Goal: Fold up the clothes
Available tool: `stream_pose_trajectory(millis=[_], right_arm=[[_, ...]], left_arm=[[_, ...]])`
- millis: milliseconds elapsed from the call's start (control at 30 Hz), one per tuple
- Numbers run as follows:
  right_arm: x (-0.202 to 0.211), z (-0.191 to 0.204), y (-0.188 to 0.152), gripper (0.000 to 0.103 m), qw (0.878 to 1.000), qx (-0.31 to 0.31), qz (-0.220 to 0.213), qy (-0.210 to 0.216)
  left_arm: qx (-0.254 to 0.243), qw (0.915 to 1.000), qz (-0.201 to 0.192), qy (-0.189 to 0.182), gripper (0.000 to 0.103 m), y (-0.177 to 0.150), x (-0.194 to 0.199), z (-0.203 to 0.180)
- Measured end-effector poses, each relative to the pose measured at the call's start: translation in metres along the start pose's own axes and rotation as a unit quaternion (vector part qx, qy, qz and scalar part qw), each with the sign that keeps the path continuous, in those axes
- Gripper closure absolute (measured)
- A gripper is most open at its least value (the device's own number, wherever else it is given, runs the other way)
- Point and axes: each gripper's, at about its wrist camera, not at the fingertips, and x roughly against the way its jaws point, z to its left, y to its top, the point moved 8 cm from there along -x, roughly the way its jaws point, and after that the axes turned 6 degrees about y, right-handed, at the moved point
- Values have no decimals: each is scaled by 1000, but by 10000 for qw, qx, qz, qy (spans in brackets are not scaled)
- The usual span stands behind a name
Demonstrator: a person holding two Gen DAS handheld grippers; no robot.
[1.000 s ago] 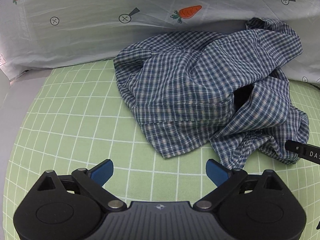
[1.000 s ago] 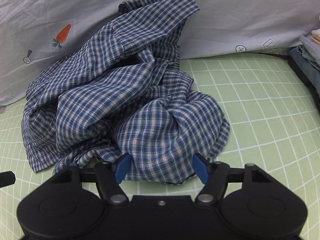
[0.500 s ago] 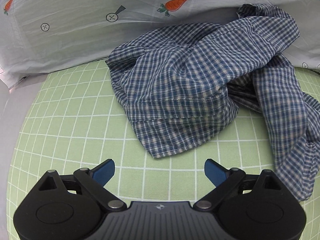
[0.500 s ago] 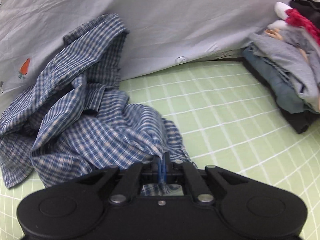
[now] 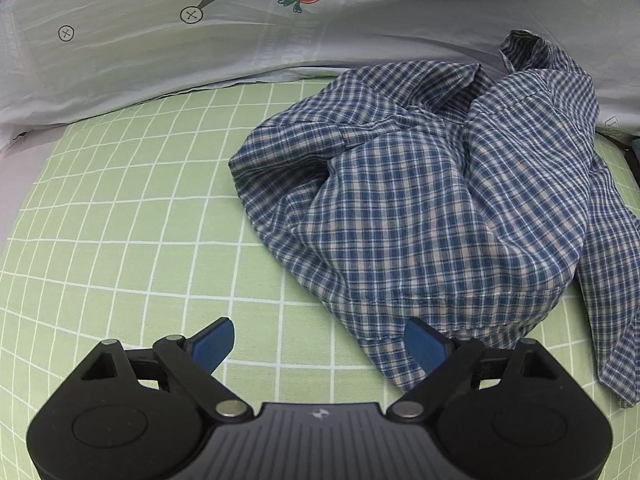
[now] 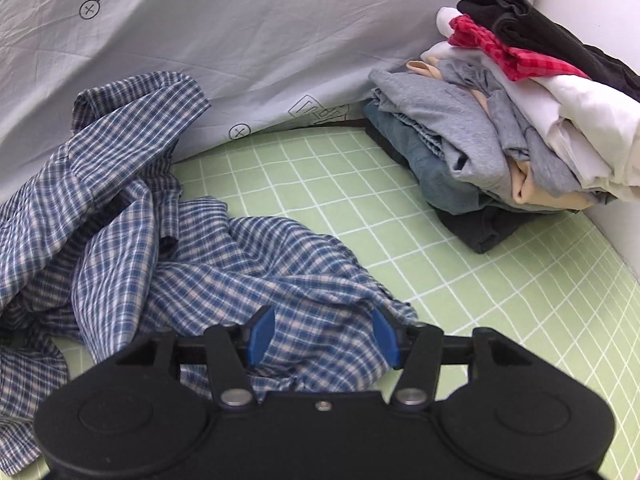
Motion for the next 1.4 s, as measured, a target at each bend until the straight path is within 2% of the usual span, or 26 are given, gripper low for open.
stream_pose_trajectory(millis=[133, 167, 233, 267, 300, 367, 467, 567, 633, 733, 767, 800, 867, 933, 1000, 1033, 1200, 1233, 1267, 1300, 1333, 1400], right_arm=[[-8, 12, -5, 48, 9995, -50, 162, 265], [-8, 14, -7, 48, 9993, -79, 194, 294], [-8, 15, -10, 48, 9990, -165, 233, 346], [-7, 16, -11, 48, 9988, -202, 252, 376], [-6, 17, -12, 48, 9987, -216, 266, 389], [-5, 18, -14, 48, 9986, -213, 280, 393], [-2, 17, -15, 48, 9986, -221, 290, 389], [-1, 14, -16, 48, 9984, -275, 302, 391], [0, 14, -15, 48, 9981, -325, 293, 441], [1, 19, -16, 47, 9977, -324, 287, 519], [2, 22, -17, 47, 9976, -319, 286, 542], [2, 24, -17, 47, 9975, -320, 286, 567], [3, 29, -18, 47, 9971, -328, 285, 620], [6, 32, -18, 46, 9970, -287, 265, 671], [9, 35, -19, 46, 9971, -206, 240, 694], [9, 35, -20, 45, 9972, -170, 234, 693], [8, 30, -25, 45, 9971, -208, 303, 661], [8, 29, -26, 45, 9972, -212, 312, 651], [7, 28, -26, 45, 9973, -202, 316, 637], [7, 27, -26, 45, 9974, -193, 318, 623], [7, 27, -26, 45, 9975, -185, 317, 610], [6, 26, -26, 45, 9975, -181, 316, 600]], left_arm=[[2, 9988, 50, -495, 19, 4, -12, -22], [-5, 9981, 71, -618, 23, 5, -15, -27], [25, 9965, 146, -825, 38, 6, -23, -37], [32, 9962, 204, -851, 52, 5, -25, -40], [39, 9958, 264, -872, 74, 5, -28, -43], [117, 9958, 357, -834, 102, 4, -32, -45], [588, 9958, 295, -632, 103, 5, -32, -28], [846, 9961, 220, -114, 103, 8, -30, 6], [898, 9957, 206, -13, 103, 10, -28, 26], [923, 9947, 253, -386, 101, 9, -21, 32], [927, 9941, 246, -504, 93, 8, -20, 29], [928, 9935, 238, -621, 77, 7, -19, 26], [898, 9928, 172, -773, 57, 2, -16, 14], [783, 9922, 77, -965, 45, -2, -13, -2], [576, 9910, 22, -1208, 23, -3, -14, -19], [473, 9914, 13, -1216, 21, -3, -16, -26], [104, 9975, 158, -682, 22, -7, -37, -43], [42, 9981, 198, -581, 23, -7, -40, -46], [-21, 9986, 237, -481, 30, -8, -43, -48], [-126, 9993, 85, -346, 49, -7, -42, -51], [-233, 9996, 2, -162, 59, -6, -41, -52], [-190, 9998, -48, -85, 95, -5, -40, -49]])
